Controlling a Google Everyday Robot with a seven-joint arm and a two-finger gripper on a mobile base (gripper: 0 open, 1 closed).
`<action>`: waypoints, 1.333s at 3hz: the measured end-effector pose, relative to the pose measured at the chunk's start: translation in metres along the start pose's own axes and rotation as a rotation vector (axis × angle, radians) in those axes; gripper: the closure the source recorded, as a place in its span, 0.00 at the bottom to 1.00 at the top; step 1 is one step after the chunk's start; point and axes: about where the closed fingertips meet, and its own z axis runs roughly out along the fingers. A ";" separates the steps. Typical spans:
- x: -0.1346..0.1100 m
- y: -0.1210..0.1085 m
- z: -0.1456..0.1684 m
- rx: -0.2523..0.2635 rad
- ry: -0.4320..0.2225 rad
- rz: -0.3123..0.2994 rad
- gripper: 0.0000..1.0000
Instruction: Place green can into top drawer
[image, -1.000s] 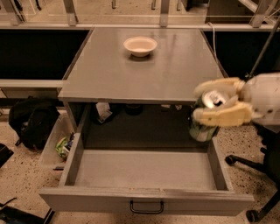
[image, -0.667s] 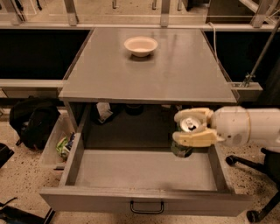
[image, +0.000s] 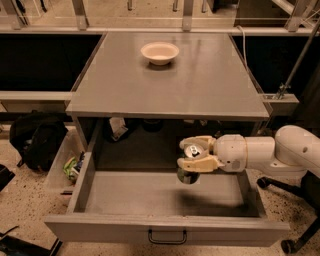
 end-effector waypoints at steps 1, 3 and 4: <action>0.009 0.011 0.002 -0.004 0.035 0.001 1.00; 0.044 0.026 0.021 -0.017 0.080 0.009 1.00; 0.047 0.025 0.026 -0.012 0.127 0.026 1.00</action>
Offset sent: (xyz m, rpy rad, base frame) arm -0.0331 0.0201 -0.0607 -0.0914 0.0375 0.0199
